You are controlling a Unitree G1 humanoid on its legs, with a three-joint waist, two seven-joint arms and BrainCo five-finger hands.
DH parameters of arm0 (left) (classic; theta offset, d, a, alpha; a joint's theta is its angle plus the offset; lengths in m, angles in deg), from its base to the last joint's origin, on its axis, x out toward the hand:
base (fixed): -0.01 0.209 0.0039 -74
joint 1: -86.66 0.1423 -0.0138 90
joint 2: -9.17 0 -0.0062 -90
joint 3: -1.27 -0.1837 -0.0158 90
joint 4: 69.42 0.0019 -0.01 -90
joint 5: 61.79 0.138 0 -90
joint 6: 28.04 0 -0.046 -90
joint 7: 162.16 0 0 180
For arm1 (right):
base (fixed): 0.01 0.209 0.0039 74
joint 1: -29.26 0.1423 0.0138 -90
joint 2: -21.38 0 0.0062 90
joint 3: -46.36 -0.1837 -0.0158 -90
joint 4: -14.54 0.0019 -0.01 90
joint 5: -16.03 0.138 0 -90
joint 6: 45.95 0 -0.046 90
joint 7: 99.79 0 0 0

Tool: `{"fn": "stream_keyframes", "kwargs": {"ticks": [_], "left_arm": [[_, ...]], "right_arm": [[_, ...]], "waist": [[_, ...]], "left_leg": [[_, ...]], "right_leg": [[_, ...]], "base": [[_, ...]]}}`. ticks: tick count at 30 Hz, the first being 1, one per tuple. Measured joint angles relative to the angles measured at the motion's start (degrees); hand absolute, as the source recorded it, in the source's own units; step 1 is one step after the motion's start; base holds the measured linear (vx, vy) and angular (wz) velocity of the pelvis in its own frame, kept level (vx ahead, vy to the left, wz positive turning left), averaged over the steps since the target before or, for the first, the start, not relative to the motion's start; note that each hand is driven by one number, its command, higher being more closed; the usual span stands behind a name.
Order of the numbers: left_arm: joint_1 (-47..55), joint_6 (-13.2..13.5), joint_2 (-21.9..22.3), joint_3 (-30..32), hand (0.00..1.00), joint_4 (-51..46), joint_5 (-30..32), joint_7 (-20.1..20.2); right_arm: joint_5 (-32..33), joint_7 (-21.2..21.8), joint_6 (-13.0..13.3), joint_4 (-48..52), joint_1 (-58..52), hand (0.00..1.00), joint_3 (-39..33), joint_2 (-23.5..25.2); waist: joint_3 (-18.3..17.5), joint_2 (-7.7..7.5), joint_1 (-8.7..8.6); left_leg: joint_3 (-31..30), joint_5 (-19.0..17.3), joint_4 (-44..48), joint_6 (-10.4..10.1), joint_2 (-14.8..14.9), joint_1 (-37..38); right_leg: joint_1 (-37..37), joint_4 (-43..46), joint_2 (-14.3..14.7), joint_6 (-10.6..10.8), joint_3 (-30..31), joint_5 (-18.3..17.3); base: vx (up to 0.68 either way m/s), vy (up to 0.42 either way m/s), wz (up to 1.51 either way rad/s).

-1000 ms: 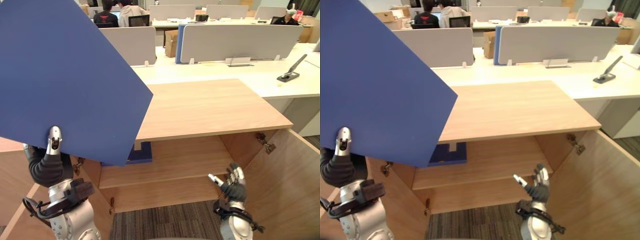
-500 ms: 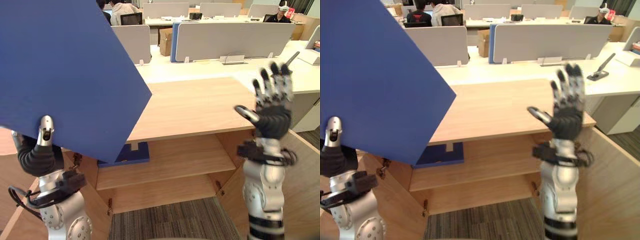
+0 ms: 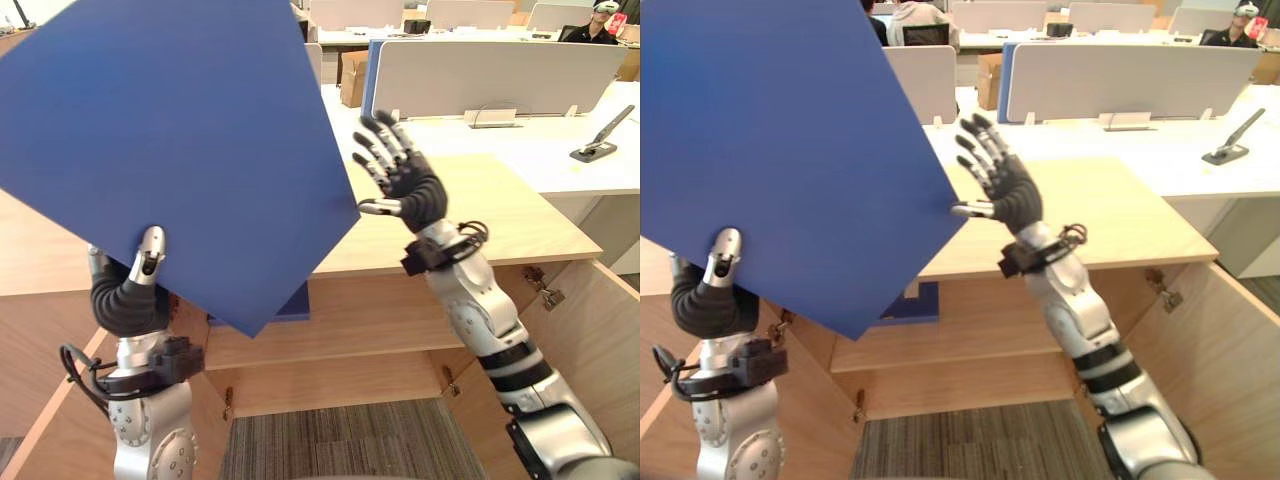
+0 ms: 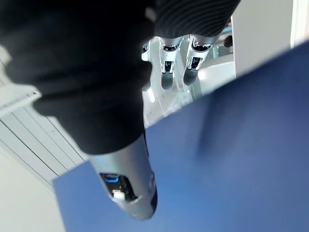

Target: Walk over to the cabinet, pick up the folder, carry it to the office cabinet, place the folder inside the office cabinet, then close the office cabinet door

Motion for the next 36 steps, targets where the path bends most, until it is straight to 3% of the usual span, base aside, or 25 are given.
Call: {"fn": "stream_keyframes", "kwargs": {"ticks": [6, 14, 15, 22, 23, 25, 31, 36], "left_arm": [[-0.69, 0.97, -2.61, -1.21, 1.00, 1.61, -0.39, -0.11], [-0.67, 2.64, -5.55, -1.56, 1.00, 2.02, -0.37, -1.31], [-0.66, 2.74, -5.93, -1.57, 1.00, 2.03, -0.36, -1.43], [0.00, 4.11, -8.03, -1.60, 1.00, 2.06, -0.15, -4.21], [0.39, 4.36, -8.61, -1.61, 0.00, 2.06, 0.11, -4.22], [1.63, 4.88, -10.47, -2.16, 0.00, 2.04, 0.60, -4.22], [1.75, 7.71, -10.63, -4.87, 0.00, 0.98, -0.88, -3.91], [1.88, 8.15, -10.74, -7.51, 0.00, 2.56, -10.32, 4.48]], "right_arm": [[4.14, 0.29, -0.49, -6.90, 9.13, 0.00, 8.05, -2.34], [6.39, 0.91, -0.79, -8.88, 15.11, 0.00, 16.11, -6.60], [6.44, 0.91, -0.79, -9.45, 15.93, 1.00, 16.96, -6.73], [9.07, 3.84, -1.15, -11.01, 22.45, 1.00, 26.26, -10.96], [10.91, 4.51, -1.60, -10.80, 23.12, 1.00, 28.31, -12.04], [14.07, 4.87, -2.83, -8.85, 23.31, 1.00, 31.22, -14.90], [19.98, 5.58, -3.17, -2.96, 21.90, 1.00, 32.51, -19.49], [19.92, 6.87, -2.95, 0.76, 14.56, 1.00, 28.33, -21.38]], "waist": [[0.20, 0.00, 1.03], [0.20, 0.00, 1.55], [0.20, 0.01, 1.54], [0.18, 0.00, 2.11], [0.09, -0.02, 2.13], [-0.31, -0.02, 2.17], [-0.50, -0.11, 2.08], [-1.32, -0.15, 2.08]], "left_leg": [[-1.32, 0.41, -0.03, 0.08, -0.12, -0.40], [-1.90, 1.20, -0.68, 0.13, -0.17, -0.48], [-2.12, 1.58, -1.10, 0.05, -0.16, -0.47], [-2.79, 2.04, -1.10, -0.01, -0.06, -0.75], [-2.88, 2.12, -1.10, -0.01, -0.04, -0.88], [-3.05, 2.38, -1.11, 0.01, -0.02, -1.66], [-3.15, 2.62, -1.11, 0.01, 0.01, -1.90], [-3.16, 2.74, -1.12, 0.05, 0.04, -1.92]], "right_leg": [[0.20, 0.05, -0.03, -0.01, -1.32, -0.07], [0.06, 0.27, -0.02, -0.18, -1.99, -0.19], [-0.05, 0.38, 0.03, -0.21, -2.23, -0.21], [-0.22, 0.84, 0.13, -0.28, -2.75, -0.25], [-0.36, 0.93, 0.14, -0.30, -2.79, -0.26], [-1.26, 1.25, 0.15, -0.31, -2.86, -0.27], [-1.58, 1.60, 0.14, -0.31, -2.90, -0.26], [-1.77, 1.95, 0.11, -0.31, -2.87, -0.26]], "base": [[-0.02, -0.017, 0.11], [-0.03, -0.009, 0.03], [-0.04, -0.016, 0.10], [-0.04, -0.013, 0.05], [-0.04, -0.008, 0.04], [-0.04, -0.006, 0.05], [-0.01, -0.001, 0.01], [-0.01, 0.000, 0.00]]}}
